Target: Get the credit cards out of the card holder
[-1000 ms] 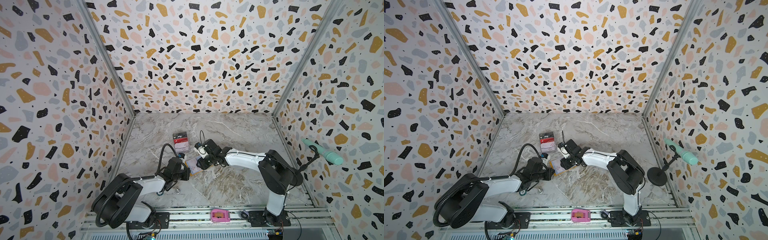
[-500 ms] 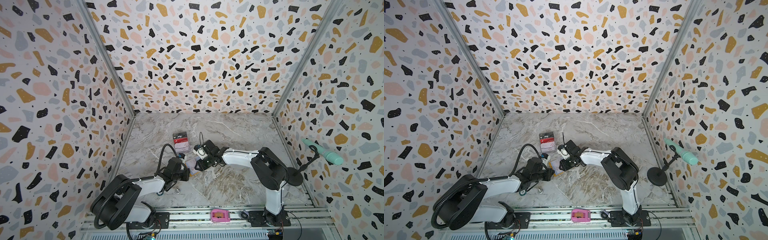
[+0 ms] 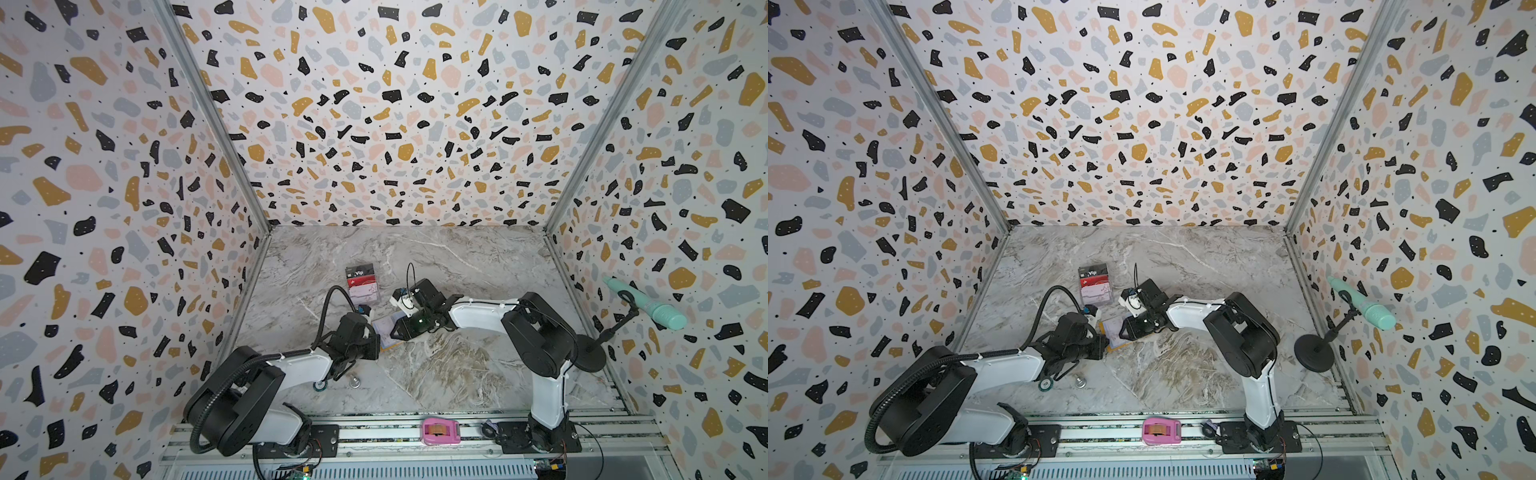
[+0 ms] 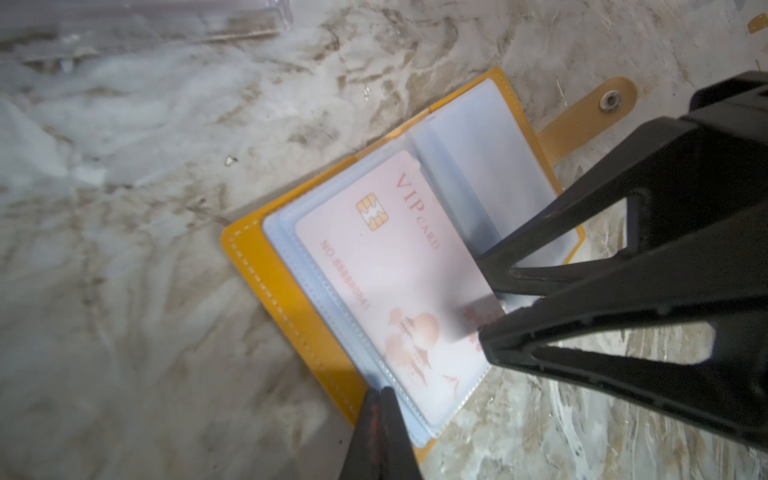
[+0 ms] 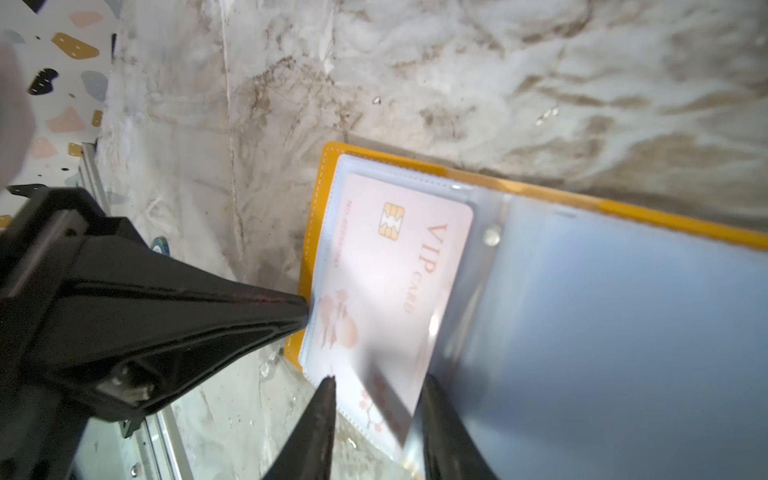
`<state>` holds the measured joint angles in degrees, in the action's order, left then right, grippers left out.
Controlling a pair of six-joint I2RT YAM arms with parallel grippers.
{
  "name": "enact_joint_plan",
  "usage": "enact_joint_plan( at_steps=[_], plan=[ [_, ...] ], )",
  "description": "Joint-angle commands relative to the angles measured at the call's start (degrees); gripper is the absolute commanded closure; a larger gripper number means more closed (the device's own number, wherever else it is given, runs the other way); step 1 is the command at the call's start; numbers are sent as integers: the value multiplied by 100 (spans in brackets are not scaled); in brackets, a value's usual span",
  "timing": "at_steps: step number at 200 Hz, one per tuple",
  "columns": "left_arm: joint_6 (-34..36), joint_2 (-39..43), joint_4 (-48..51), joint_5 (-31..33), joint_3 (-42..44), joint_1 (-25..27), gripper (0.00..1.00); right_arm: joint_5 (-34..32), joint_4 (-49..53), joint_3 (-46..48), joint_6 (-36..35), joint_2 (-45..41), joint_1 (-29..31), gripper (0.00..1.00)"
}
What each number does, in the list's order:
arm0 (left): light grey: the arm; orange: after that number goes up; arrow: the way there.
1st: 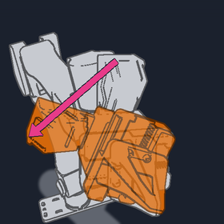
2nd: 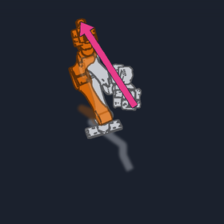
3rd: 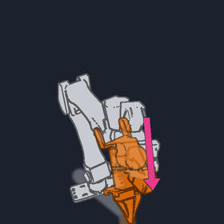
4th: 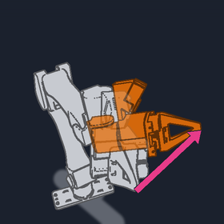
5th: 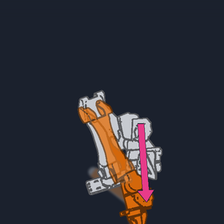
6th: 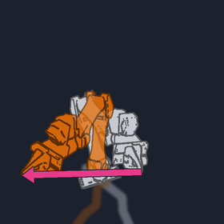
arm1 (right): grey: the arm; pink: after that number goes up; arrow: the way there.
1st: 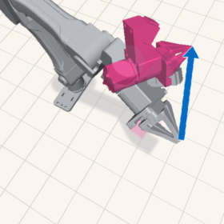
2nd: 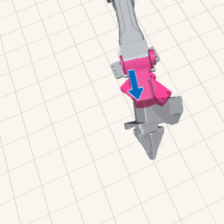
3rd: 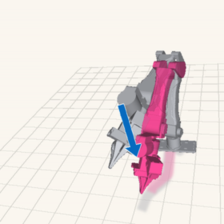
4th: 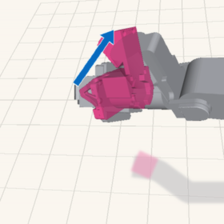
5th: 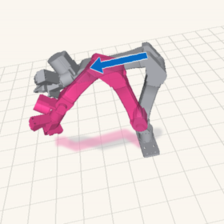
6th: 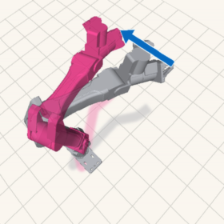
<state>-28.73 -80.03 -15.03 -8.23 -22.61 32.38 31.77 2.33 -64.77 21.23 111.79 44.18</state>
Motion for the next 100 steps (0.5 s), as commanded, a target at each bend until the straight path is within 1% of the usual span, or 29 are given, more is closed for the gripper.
enact_joint_plan(
  at_steps=[1,45,70,100],
  plan=[
    [23,-272,806,499,73,-13,100,686,-367,213,354,-227,51,66],
    [207,-88,912,765,72,-13,100,1314,-1252,554,1039,-206,-102,69],
    [271,4,958,797,81,-11,100,1591,-1669,705,1365,-154,-182,70],
    [283,-68,960,755,73,-13,100,1830,-2150,854,1720,-139,-235,70]
  ],
)
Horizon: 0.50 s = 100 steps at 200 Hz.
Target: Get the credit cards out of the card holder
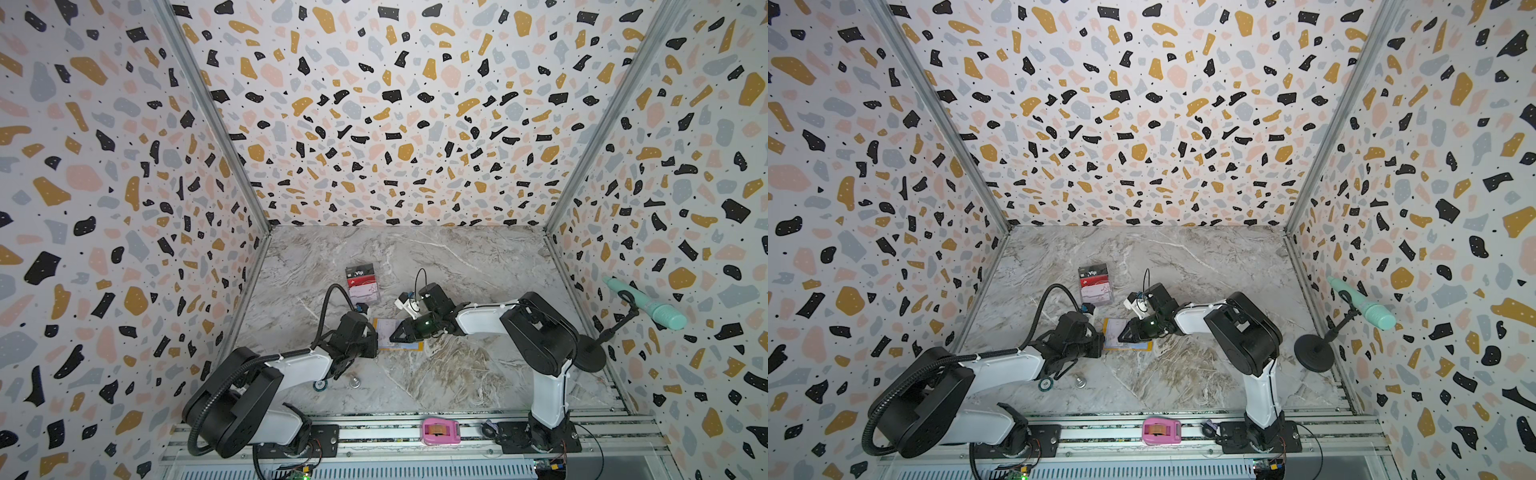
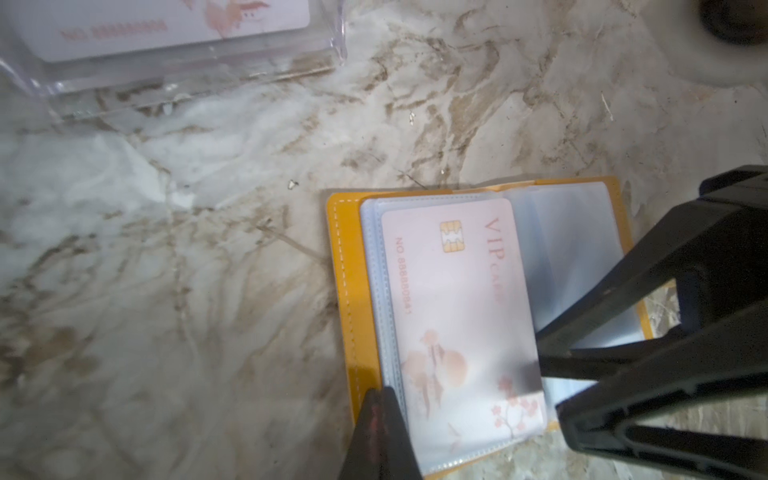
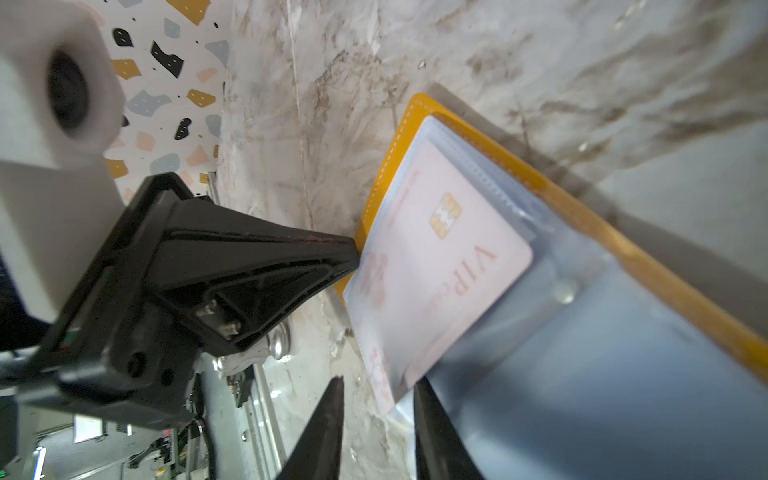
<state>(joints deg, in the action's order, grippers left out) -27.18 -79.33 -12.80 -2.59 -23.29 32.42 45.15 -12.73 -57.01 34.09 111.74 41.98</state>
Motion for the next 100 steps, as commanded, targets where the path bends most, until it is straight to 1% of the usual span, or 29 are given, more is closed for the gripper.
enact_joint_plan(
  at_steps=[1,34,66,100],
  plan=[
    [127,-146,736,185,136,-17,100,498,-652,77,446,-135,-18,70],
    [148,-187,692,68,132,-17,100,453,-971,195,782,-115,-75,70],
    [160,-179,617,-107,150,-17,100,165,-911,206,901,-61,-95,70],
    [195,-202,584,-189,149,-17,100,205,-1166,217,1156,14,-96,70]
  ],
)
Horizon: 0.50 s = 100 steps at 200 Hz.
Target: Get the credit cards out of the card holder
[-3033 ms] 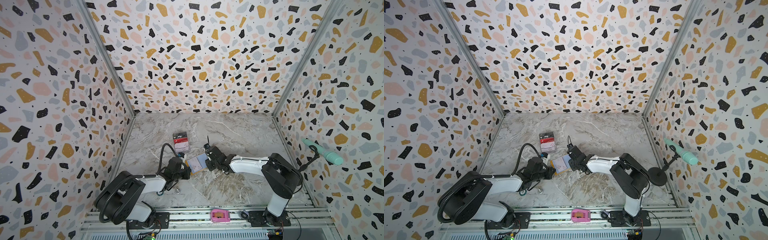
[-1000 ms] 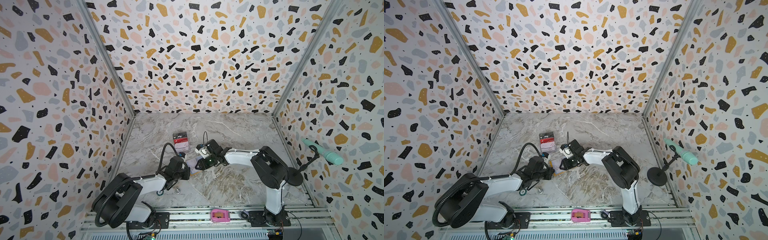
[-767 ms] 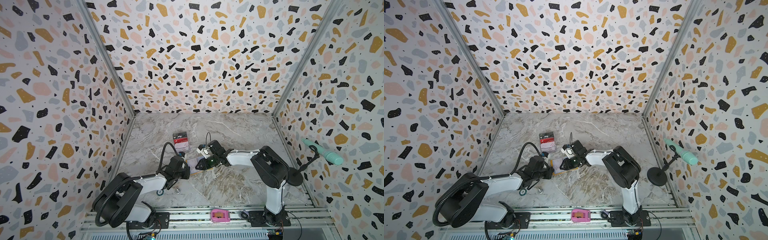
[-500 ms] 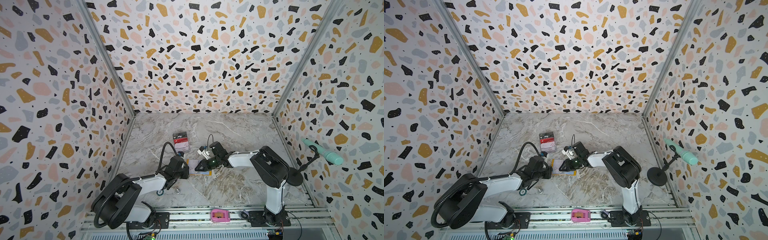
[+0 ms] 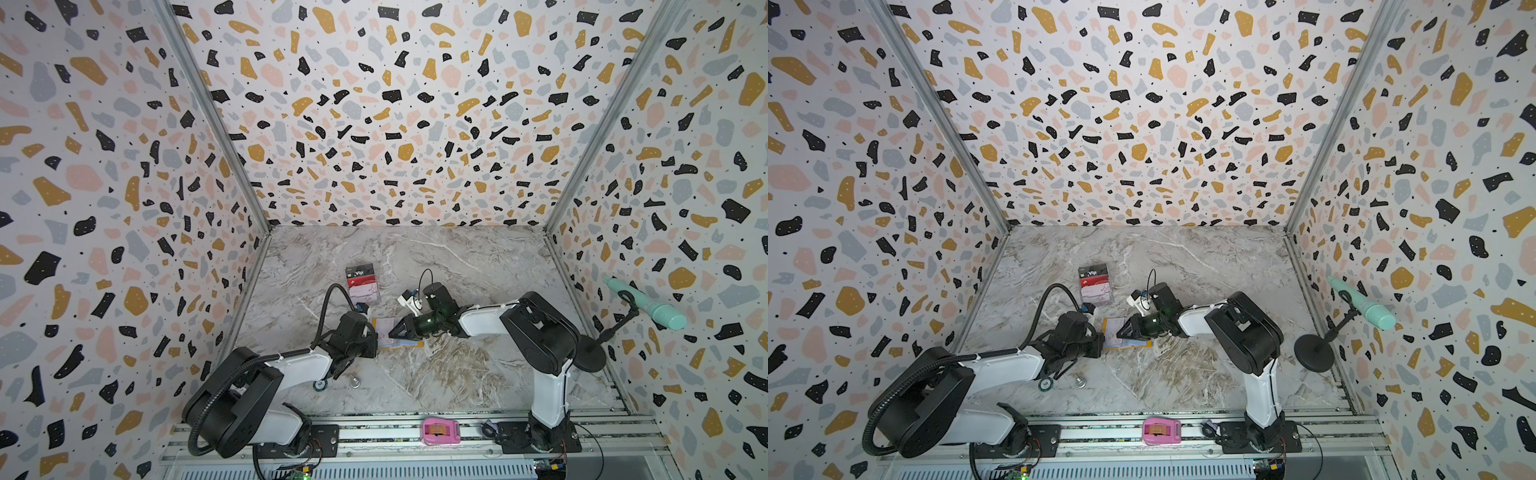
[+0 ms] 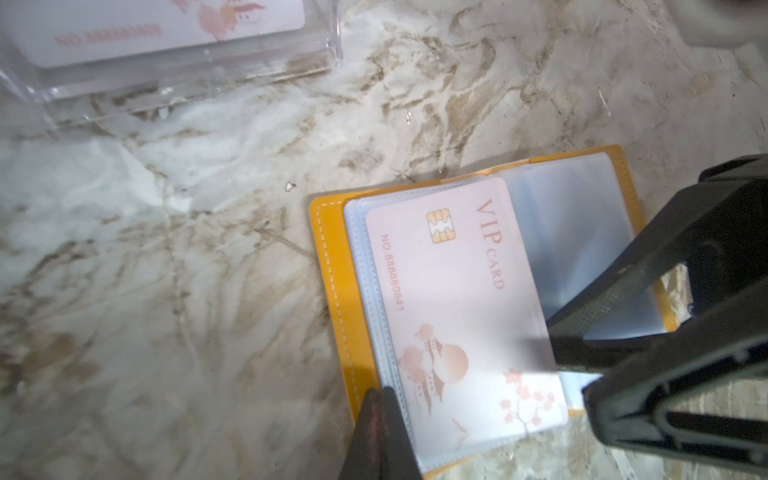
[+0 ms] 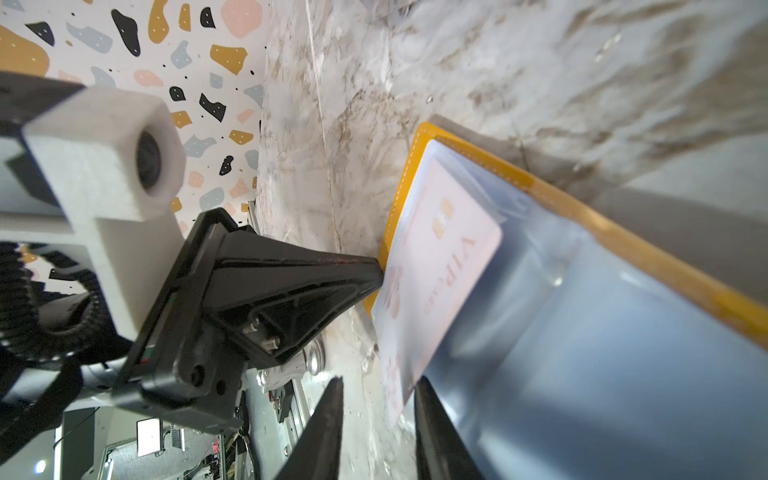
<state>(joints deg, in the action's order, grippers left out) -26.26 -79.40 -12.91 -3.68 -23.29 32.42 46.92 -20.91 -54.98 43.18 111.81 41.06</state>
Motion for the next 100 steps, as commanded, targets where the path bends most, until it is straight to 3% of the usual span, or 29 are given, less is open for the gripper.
enact_joint_plan(
  at_steps=[1,100],
  plan=[
    [99,-197,596,-80,149,-17,100,32,-355,14,254,12,-3,70],
    [69,-295,491,-87,158,-17,100,181,-665,-44,525,252,3,71]
  ],
)
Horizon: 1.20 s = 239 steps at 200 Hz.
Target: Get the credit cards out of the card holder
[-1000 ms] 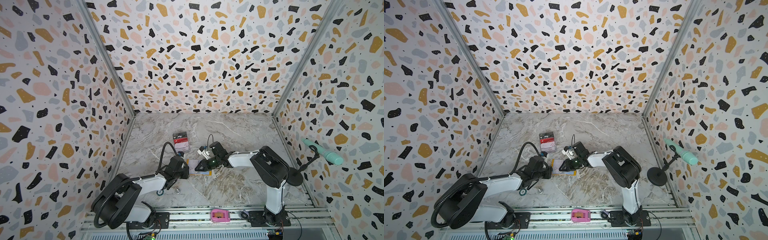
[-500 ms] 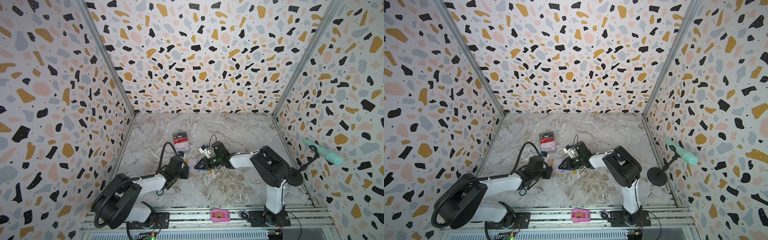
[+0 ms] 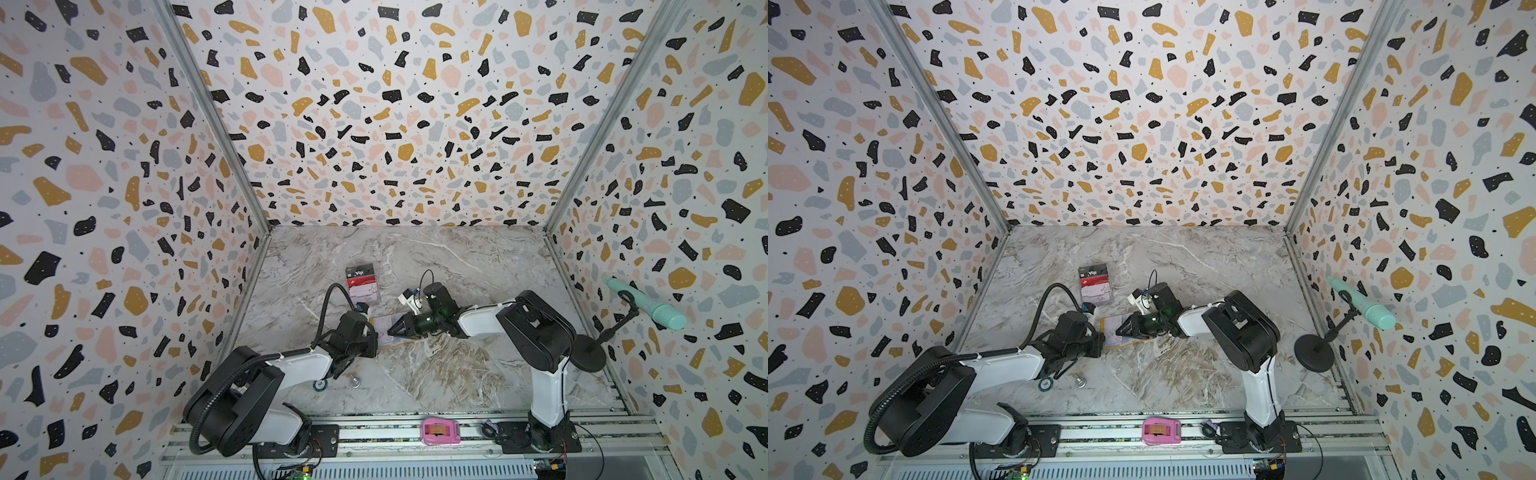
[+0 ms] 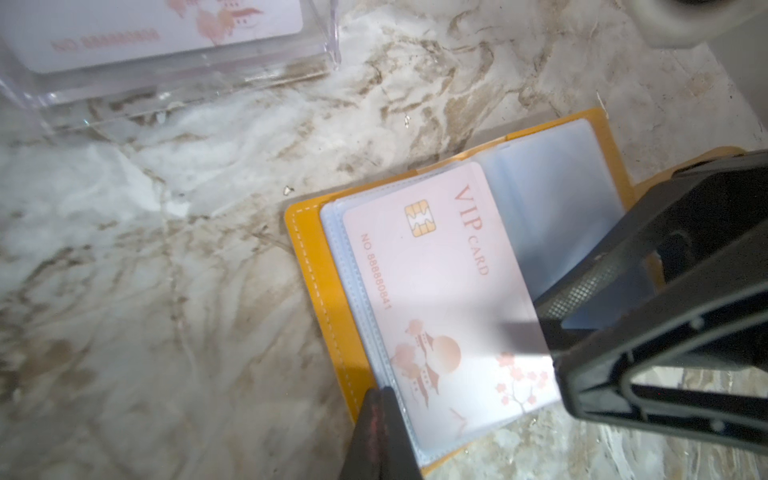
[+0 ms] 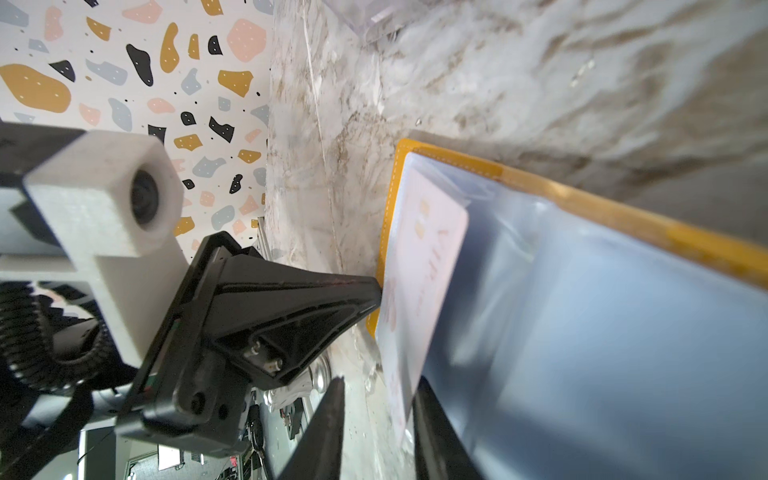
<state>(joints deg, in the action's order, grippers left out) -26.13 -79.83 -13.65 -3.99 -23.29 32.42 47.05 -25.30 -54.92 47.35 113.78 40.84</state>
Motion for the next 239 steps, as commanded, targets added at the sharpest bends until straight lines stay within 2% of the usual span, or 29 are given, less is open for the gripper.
enact_joint_plan(
  at_steps=[1,154,239],
  plan=[
    [56,-252,565,-53,158,-17,100,171,-232,-48,112,56,23,71],
    [11,-259,540,-40,187,-17,100,505,-1063,-142,565,423,77,72],
    [-48,-305,565,12,176,-17,100,538,-1146,91,410,60,6,72]
  ],
)
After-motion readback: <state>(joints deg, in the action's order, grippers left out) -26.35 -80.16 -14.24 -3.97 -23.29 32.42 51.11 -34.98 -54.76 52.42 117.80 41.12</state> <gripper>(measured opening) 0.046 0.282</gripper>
